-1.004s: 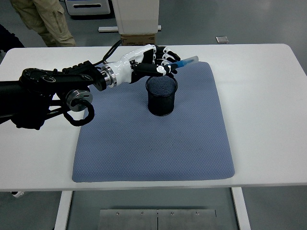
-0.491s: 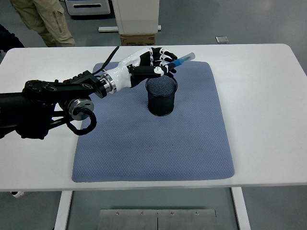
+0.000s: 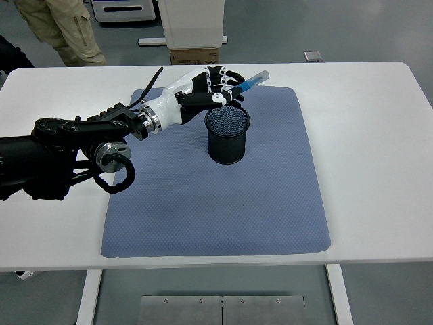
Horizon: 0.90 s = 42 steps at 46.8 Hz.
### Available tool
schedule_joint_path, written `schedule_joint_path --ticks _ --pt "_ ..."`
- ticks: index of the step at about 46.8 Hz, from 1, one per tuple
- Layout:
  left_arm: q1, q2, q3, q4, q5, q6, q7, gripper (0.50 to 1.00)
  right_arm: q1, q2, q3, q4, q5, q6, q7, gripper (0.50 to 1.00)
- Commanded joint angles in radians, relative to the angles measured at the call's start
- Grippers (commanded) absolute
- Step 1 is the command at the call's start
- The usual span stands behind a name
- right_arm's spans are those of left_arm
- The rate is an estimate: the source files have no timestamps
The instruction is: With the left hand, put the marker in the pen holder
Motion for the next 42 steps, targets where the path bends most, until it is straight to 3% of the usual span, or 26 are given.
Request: schedule_joint_path --ticks 1,11,32,42 --pt "0.001 -0.002 -0.001 0.001 0.0 0.002 0.0 0.5 0.0 0.0 0.0 0.0 0.0 0.0 0.0 1.0" --pt "0.001 -0.005 -0.007 0.004 0.0 0.003 0.0 0.552 0.0 0.0 0.0 0.0 0.0 0.0 0.0 1.0" --pt "0.001 -0.009 -0.008 0.009 0.0 0.008 0.0 0.73 0.0 0.0 0.0 0.0 0.0 0.0 0.0 1.0" --pt "-0.009 0.0 -0.008 0.009 0.002 0.003 0.0 0.754 0.0 0.0 0.0 0.0 0.0 0.0 0.0 1.0"
